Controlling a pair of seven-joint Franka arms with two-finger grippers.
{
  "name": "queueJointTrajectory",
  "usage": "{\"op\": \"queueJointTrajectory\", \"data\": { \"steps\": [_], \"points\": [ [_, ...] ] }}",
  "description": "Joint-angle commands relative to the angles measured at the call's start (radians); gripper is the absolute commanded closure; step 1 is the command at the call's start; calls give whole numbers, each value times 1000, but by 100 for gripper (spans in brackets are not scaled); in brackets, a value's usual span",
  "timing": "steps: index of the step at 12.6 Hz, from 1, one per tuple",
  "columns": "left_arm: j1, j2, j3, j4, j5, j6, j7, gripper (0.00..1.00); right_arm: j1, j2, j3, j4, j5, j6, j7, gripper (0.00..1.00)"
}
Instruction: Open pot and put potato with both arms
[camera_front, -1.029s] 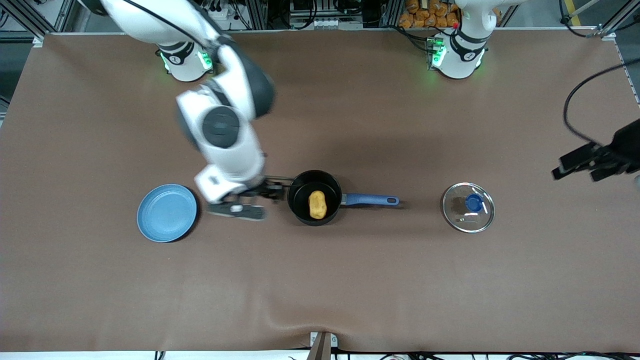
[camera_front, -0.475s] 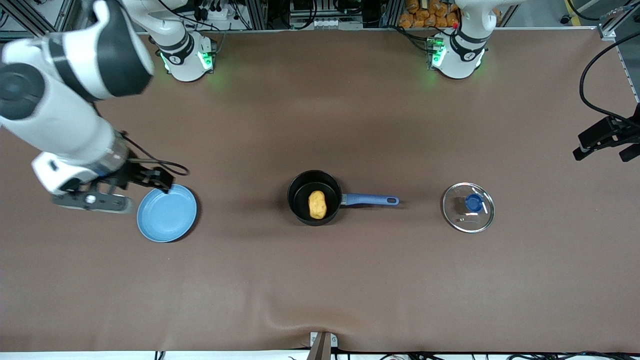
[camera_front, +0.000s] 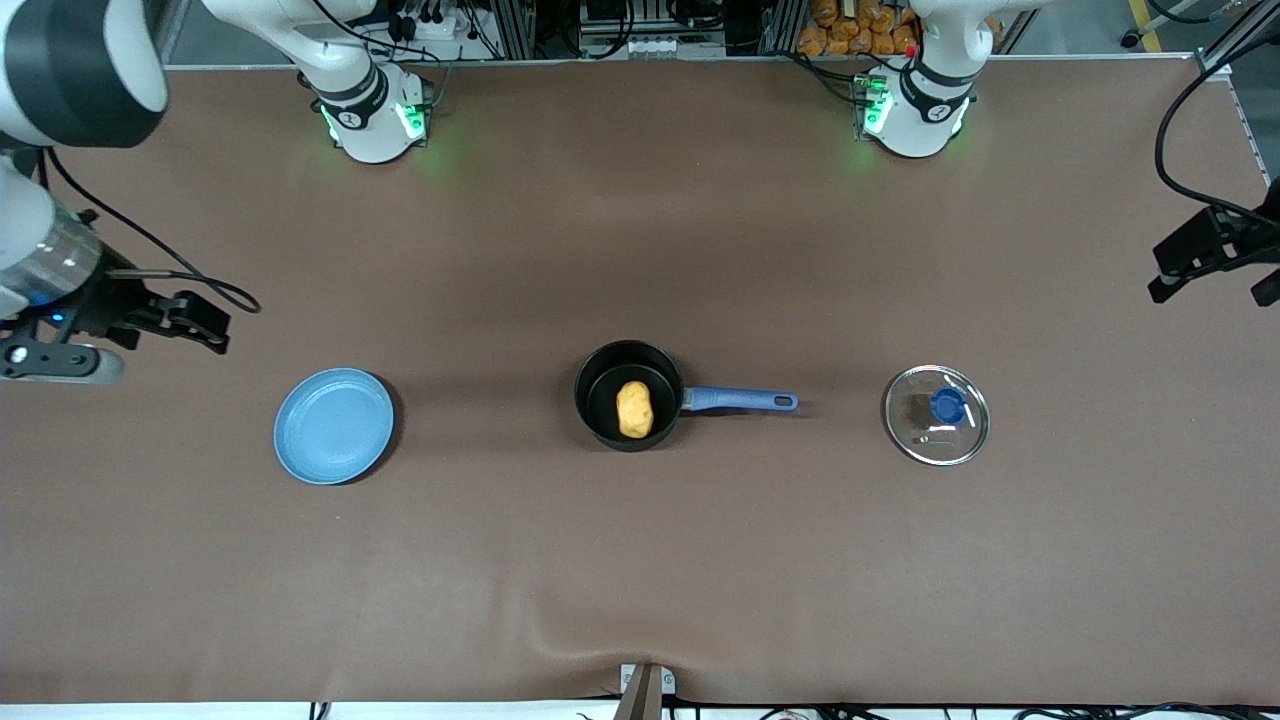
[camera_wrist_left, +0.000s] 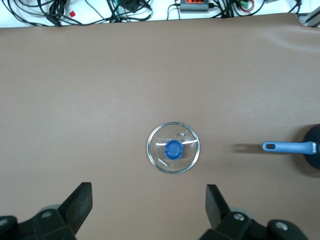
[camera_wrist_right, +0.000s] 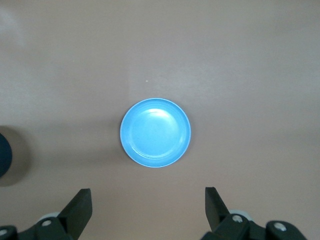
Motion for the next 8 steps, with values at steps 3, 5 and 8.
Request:
{"op": "queueJointTrajectory", "data": {
  "steps": [3, 5, 8],
  "points": [
    [-185, -66, 201, -64, 1, -12, 26, 0, -96, -76, -9, -73, 35, -8, -166, 0],
    [-148, -81, 163, -87, -11, -31, 57, 0, -97, -116, -44, -97, 58, -8, -192, 0],
    [-142, -181, 97, -230, -14, -61, 34, 0, -97, -148, -46, -126, 58, -3, -194, 0]
  ]
}}
